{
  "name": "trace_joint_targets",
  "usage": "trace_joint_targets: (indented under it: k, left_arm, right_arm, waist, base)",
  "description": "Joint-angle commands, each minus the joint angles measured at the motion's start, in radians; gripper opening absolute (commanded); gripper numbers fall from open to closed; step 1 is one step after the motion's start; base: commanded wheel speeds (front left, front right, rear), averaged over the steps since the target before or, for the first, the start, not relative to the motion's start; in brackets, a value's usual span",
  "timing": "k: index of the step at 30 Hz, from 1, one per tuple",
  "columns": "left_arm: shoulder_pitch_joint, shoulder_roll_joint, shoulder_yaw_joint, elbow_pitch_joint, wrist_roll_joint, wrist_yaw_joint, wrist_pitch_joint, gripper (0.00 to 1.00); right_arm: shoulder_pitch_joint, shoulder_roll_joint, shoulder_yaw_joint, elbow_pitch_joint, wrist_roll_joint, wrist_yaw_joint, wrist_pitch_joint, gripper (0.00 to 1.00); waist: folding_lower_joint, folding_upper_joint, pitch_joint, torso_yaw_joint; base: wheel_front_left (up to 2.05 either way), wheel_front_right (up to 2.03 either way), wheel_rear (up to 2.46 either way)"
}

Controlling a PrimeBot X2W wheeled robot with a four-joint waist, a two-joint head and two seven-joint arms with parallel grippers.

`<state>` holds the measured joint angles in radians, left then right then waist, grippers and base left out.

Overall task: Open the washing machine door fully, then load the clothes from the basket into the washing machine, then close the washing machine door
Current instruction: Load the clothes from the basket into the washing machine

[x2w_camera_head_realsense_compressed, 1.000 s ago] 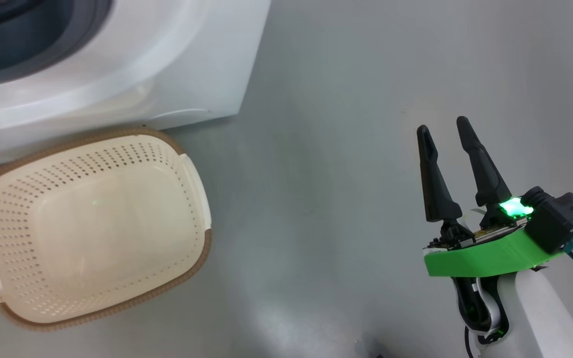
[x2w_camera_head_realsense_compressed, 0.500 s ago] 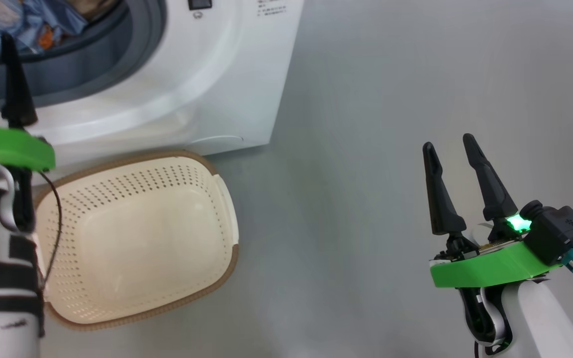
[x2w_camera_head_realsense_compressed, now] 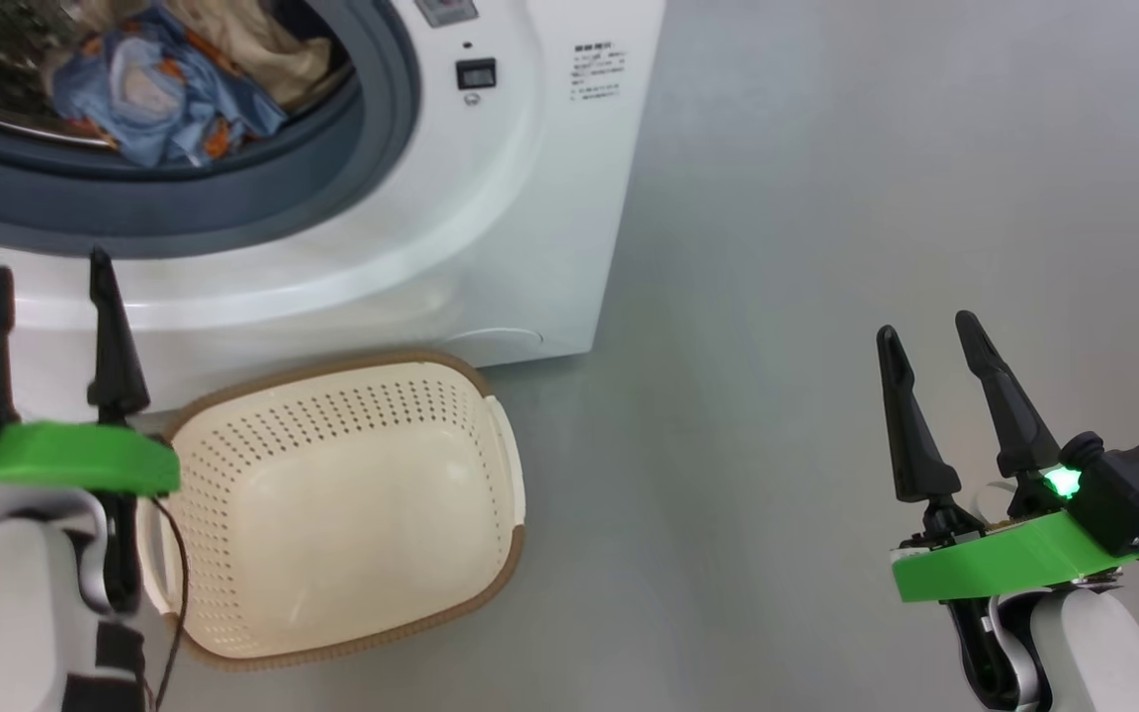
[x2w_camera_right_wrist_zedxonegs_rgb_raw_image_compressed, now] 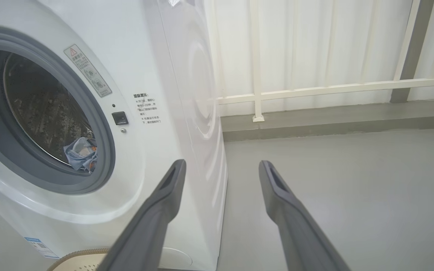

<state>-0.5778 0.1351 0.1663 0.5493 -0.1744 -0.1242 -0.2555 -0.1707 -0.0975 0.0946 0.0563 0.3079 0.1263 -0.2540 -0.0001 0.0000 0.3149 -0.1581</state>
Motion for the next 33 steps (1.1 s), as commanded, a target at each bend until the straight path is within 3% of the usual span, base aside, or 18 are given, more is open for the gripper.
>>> trace_joint_targets:
  k: [1,8,33]
  left_arm:
    - [0.03,0.026,0.029,-0.043,0.009,-0.003,-0.006,1.0]
    - [0.147,-0.002,0.027,-0.118,0.024,-0.006,-0.006,1.0]
    - [0.461,-0.014,0.039,-0.337,0.007,-0.006,-0.006,1.0]
  right_arm:
    - [0.014,-0.01,0.018,-0.021,-0.004,0.004,-0.008,1.0]
    - [0.058,-0.028,0.001,-0.021,0.0,0.004,-0.008,1.0]
    - [0.168,-0.051,-0.021,-0.024,0.011,0.004,-0.008,1.0]
  waist:
    - [0.0001,0.0,-0.034,0.024]
    - [0.0001,0.0,-0.087,0.054]
    - [0.0001,0.0,-0.183,0.1]
  base:
    - [0.0,0.0,0.0]
    - [0.0,0.0,0.0]
    - [0.0,0.0,0.0]
